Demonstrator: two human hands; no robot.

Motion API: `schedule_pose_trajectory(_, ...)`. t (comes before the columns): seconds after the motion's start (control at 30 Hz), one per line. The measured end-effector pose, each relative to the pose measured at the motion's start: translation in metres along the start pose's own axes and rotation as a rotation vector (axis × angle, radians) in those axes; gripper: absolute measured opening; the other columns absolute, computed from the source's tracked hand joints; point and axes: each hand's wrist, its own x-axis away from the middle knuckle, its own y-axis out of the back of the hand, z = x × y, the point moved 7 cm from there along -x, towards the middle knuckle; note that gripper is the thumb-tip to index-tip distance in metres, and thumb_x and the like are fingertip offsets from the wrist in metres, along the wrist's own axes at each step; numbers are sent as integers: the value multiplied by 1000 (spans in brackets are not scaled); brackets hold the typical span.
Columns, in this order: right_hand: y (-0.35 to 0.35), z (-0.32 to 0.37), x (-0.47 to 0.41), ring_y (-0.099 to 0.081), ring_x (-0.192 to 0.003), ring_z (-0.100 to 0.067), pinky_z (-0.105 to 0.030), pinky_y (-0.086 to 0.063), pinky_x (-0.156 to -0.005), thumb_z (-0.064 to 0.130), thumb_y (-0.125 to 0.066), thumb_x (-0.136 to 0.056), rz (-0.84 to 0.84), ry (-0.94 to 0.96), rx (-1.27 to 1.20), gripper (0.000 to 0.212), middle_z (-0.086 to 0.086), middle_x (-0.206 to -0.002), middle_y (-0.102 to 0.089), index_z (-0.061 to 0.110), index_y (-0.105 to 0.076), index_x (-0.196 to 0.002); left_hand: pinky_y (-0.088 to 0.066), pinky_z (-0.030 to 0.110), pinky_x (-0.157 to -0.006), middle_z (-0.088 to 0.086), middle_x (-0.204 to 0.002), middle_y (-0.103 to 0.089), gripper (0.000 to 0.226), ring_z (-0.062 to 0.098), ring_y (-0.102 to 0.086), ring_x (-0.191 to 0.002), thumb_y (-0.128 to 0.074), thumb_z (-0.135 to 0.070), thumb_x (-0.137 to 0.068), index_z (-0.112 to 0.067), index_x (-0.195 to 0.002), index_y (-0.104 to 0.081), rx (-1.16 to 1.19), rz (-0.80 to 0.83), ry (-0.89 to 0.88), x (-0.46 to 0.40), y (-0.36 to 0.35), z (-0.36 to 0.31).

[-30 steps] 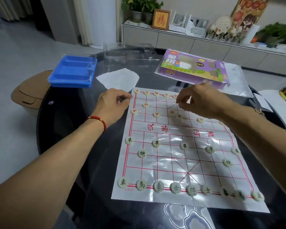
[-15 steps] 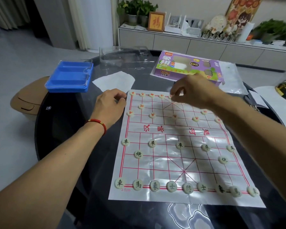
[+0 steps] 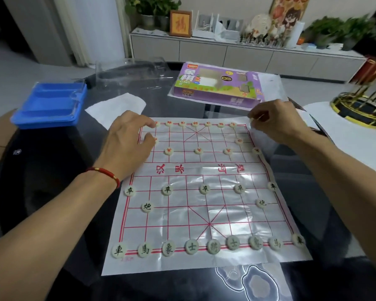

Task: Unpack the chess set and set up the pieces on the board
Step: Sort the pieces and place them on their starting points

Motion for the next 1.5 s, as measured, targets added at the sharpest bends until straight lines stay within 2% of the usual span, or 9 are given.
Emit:
schedule_pose_trajectory(0.17,-19,-7,-5,-65,-105,-25,-37,-56,-89,16,-71,-93,40,26,-24,22,-8,-116,-71,13,-72,-115,-45,29,-87,2,-117,-54,25,14,-49,-94,-62,-16,-95,-22,-119,-66,-30,11,23,0,-1,4)
schedule_pose_trajectory(0.3,-27,-10,-8,-64,-98,-19,-31,-54,-85,15,-70,-94,44,17,-75,24,-7,-112,-71,11,-70,-117,-52,36,-87,3,-116,-57,26,18,-55,-91,-63,-14,-94,-20,-118,-67,-36,8,57,-1,2,11)
schedule_pose_trajectory(0.43,-30,-12,-9,-63,-96,-16,-27,-50,-81,18,-72,-93,62,5,-98,27,-4,-112,-70,13,-69,-119,-54,36,-84,4,-119,-58,25,20,-58,-92,-63,-16,-94,-21,-119,-66,-53,22,105,-1,5,21)
schedule_pose_trajectory(0.6,-27,-18,-6,-63,-99,-17,-30,-52,-85,22,-71,-93,43,2,-107,29,-5,-113,-70,11,-69,-120,-52,33,-85,5,-117,-63,24,19,-60,-93,-60,-15,-97,-17,-119,-68,-58,73,176,-2,3,30)
schedule_pose_trajectory(0.8,-30,-14,-6,-65,-99,-20,-31,-54,-87,18,-68,-96,48,38,-61,24,-9,-114,-72,11,-71,-119,-50,30,-81,7,-120,-62,25,17,-57,-96,-63,-19,-96,-19,-120,-72,-72,114,176,-1,1,29)
schedule_pose_trajectory(1.03,-27,-12,-6,-63,-98,-19,-32,-53,-86,18,-67,-96,36,30,-54,25,-8,-114,-71,10,-70,-120,-46,18,-67,1,-124,-62,22,15,-57,-94,-59,-24,-98,-25,-114,-75,6,157,242,-7,0,39)
schedule_pose_trajectory(1.2,-24,-18,-1,-60,-97,-16,-28,-49,-85,21,-65,-97,12,6,-80,25,-8,-115,-70,11,-68,-121,-46,25,-79,-2,-121,-60,22,14,-55,-98,-58,-21,-99,-26,-111,-76,14,180,237,-7,0,39)
schedule_pose_trajectory(1.37,-22,-14,7,-63,-99,-19,-33,-53,-87,25,-64,-98,9,20,-75,27,-8,-114,-71,11,-68,-121,-43,18,-71,-1,-120,-60,16,14,-56,-97,-65,-18,-95,-25,-104,-76,7,192,245,-4,1,39)
schedule_pose_trajectory(1.5,-20,-6,11,-63,-99,-20,-36,-55,-89,22,-62,-100,16,27,-63,26,-10,-115,-71,10,-68,-122,-44,22,-76,0,-121,-60,16,14,-56,-98,-66,-19,-94,-24,-105,-76,6,191,242,-2,2,38)
